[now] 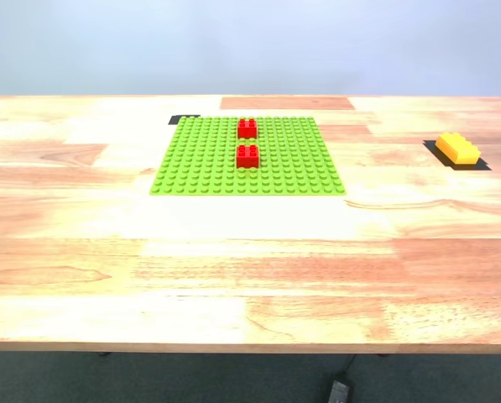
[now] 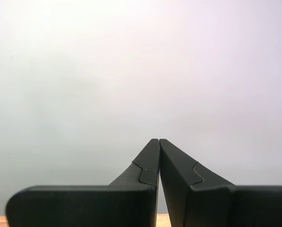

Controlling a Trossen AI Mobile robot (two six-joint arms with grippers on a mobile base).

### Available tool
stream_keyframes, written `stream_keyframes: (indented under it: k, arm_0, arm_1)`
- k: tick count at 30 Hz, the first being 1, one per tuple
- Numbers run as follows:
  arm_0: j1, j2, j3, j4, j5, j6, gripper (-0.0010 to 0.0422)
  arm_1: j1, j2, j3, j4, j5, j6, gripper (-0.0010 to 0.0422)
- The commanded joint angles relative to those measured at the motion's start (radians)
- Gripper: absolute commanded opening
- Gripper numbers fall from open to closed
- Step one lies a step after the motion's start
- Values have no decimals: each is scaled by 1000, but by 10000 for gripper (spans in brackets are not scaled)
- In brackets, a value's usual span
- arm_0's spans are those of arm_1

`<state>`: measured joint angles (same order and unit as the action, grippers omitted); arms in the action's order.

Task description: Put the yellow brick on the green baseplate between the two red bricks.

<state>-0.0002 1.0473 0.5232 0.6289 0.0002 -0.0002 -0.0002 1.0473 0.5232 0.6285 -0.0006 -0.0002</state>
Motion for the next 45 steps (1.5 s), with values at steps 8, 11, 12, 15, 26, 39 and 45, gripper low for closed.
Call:
stream_keyframes:
  k: [8,11,12,15,26,39,45]
  arm_0:
    - [0,-11,-9,-1,6,0,0]
    - [0,-20,-2,-1,40,3,0]
    - [0,-25,3,-2,90,19,0]
    - [0,-45,33,-42,282,80,0]
    - [0,-88,386,-1089,531,347,0]
    - [0,-127,471,-1378,532,407,0]
    - [0,-129,454,-1388,532,407,0]
  arm_1:
    - [-1,0,15,-27,-1,-8,0]
    - [1,-1,16,-28,-1,-8,0]
    - [1,-2,16,-28,-1,-7,0]
    - [2,-3,16,-33,-1,-7,0]
    - [-1,-10,215,-569,8,-14,0]
    - [-1,234,711,-1408,0,-122,4]
    - [-1,414,938,-1661,-1,-122,98]
